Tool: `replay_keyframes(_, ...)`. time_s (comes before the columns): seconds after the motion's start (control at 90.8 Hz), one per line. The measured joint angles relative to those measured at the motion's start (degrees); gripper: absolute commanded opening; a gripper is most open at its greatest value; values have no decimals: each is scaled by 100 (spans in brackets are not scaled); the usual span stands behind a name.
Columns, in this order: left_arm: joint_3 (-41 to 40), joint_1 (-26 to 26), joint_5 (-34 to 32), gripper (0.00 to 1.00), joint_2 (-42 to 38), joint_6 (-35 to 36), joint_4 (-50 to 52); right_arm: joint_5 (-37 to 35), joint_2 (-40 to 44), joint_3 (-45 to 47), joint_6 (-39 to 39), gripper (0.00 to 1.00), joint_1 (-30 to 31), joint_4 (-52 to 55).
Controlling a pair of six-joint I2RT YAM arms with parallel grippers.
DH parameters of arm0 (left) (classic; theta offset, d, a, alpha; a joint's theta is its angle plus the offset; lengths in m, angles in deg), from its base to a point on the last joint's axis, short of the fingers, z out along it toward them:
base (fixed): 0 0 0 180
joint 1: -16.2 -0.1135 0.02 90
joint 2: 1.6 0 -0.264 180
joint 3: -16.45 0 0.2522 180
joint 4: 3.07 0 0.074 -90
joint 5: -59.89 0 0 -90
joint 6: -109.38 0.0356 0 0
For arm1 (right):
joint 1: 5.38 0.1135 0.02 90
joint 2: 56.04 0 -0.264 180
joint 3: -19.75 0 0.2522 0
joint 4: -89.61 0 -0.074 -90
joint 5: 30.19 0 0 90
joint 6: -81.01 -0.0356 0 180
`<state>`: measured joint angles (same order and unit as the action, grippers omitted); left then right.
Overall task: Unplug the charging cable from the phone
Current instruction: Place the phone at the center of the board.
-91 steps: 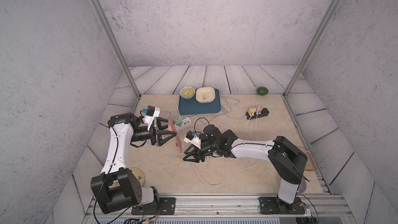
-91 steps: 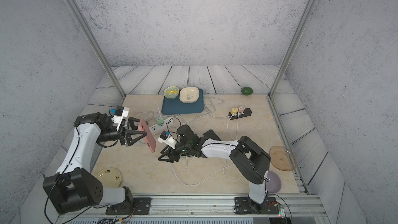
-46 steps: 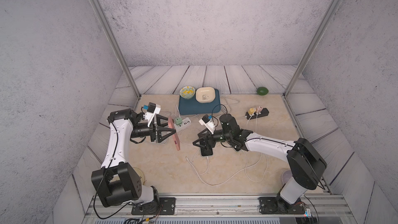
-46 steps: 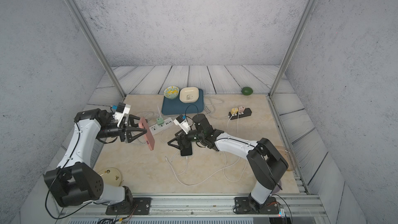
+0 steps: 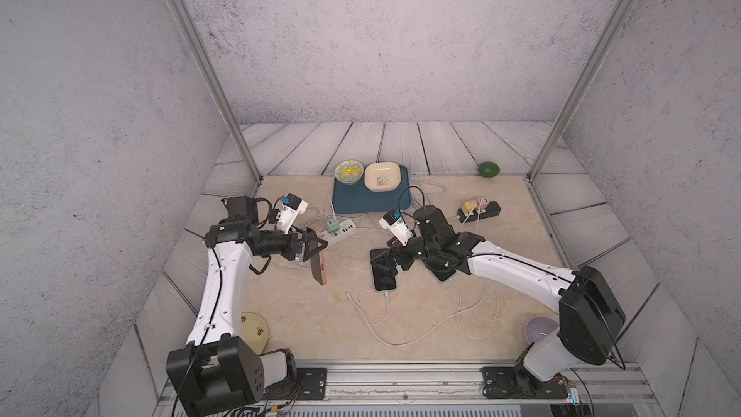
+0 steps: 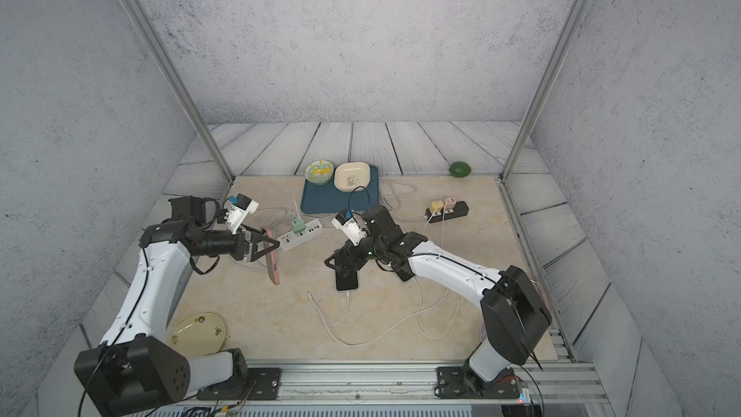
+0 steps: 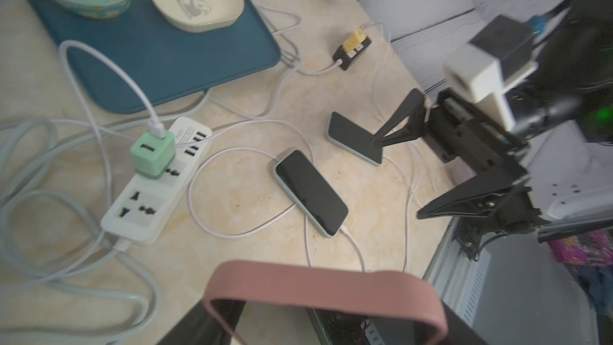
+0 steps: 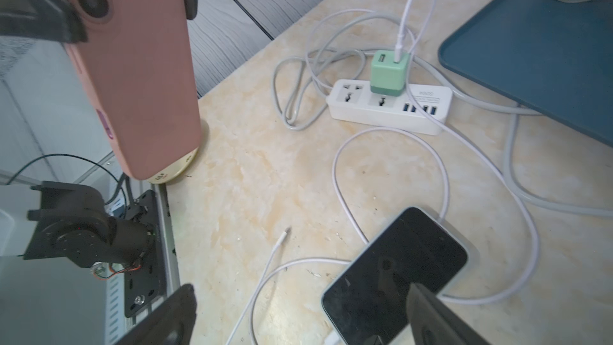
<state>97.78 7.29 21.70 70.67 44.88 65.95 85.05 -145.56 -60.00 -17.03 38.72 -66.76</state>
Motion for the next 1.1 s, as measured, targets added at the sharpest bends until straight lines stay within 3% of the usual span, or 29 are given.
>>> replay_keyframes(0.264,-35,866,-1915,0,186,-695,-284,-929,76,-533,55,99,-20,791)
replay_keyframes(0.616,-87,1687,-4468,0,1458,-1095,-472,-1639,-341,-1093,20,99,-20,1700)
replay_keyframes(0.859,-551,2057,-5453,0,1803,-1161,-946,-1838,-763,-1342,26,99,-20,2109)
replay_keyframes(1.101,-678,2380,-5687,0,2363,-1158,-1233,-1893,-1202,-1528,-26,99,-20,2365)
